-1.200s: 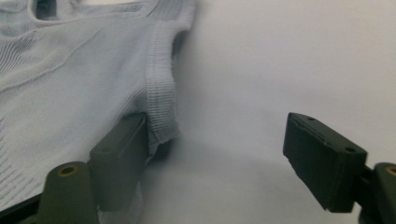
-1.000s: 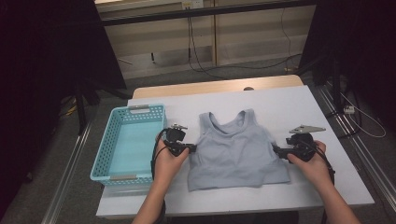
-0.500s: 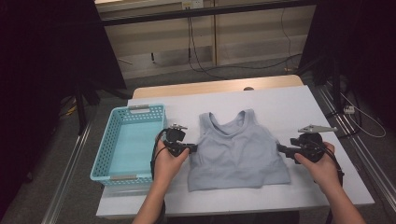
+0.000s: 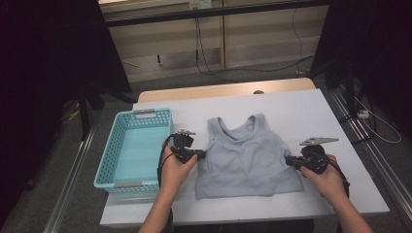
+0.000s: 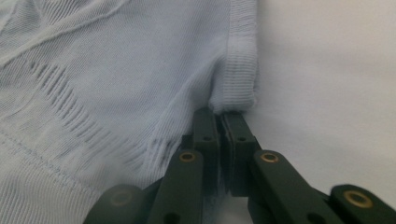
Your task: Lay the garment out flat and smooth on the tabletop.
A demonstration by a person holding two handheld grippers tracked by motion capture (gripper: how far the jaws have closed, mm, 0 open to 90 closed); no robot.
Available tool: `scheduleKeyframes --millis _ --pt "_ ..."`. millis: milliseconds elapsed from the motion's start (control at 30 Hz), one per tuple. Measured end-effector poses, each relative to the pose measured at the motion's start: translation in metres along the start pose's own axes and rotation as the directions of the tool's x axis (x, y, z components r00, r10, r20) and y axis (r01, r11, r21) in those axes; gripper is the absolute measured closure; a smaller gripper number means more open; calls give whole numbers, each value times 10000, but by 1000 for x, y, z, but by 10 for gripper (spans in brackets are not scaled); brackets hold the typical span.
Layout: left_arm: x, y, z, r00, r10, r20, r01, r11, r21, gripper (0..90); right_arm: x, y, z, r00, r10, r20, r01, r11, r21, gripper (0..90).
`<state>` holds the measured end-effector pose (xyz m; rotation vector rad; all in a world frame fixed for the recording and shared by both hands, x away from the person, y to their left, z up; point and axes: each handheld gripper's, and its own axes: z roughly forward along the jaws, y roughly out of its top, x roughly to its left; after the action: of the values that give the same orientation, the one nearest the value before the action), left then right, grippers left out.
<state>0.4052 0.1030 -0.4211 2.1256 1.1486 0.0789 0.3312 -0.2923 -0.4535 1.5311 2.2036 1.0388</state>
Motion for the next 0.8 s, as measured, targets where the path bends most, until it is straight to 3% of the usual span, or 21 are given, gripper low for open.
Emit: scheduleKeyframes --millis 100,233,267,300,433,600,700,733,800 --pt "0 0 -1 10000 37 9 -37 10000 32 822 -3 1 -6 9998 113 168 -112 9999 -51 885" --pt "-1 0 -2 9995 -73 292 74 10000 -26 823 -15 0 -28 9993 314 221 -308 9991 -280 889" --pt "-2 1 -1 9995 -27 308 27 10000 -1 823 -17 -1 -31 9988 250 429 -239 9993 -272 892" --pt "-4 1 0 9996 3 299 -3 10000 -1 823 -17 -2 -32 9981 161 598 -148 9996 -230 893" --pt "-4 0 2 9998 17 193 -18 10000 64 824 -21 -4 -30 9985 209 504 -209 9998 -6 892" --pt "-3 0 3 9998 25 182 -28 9999 131 823 -17 -4 -29 9982 48 598 -38 9998 -171 884" --pt "-3 0 3 9998 81 174 -83 9999 143 809 -16 -5 -26 9991 -114 408 127 9994 -316 819" --pt "-3 0 2 9998 142 159 -144 9998 125 787 -16 -5 -26 9995 -69 297 79 9994 -330 762" --pt "-2 1 1 9998 192 -20 -192 9998 -58 674 -14 -3 -27 9984 -110 551 145 9978 -647 587"
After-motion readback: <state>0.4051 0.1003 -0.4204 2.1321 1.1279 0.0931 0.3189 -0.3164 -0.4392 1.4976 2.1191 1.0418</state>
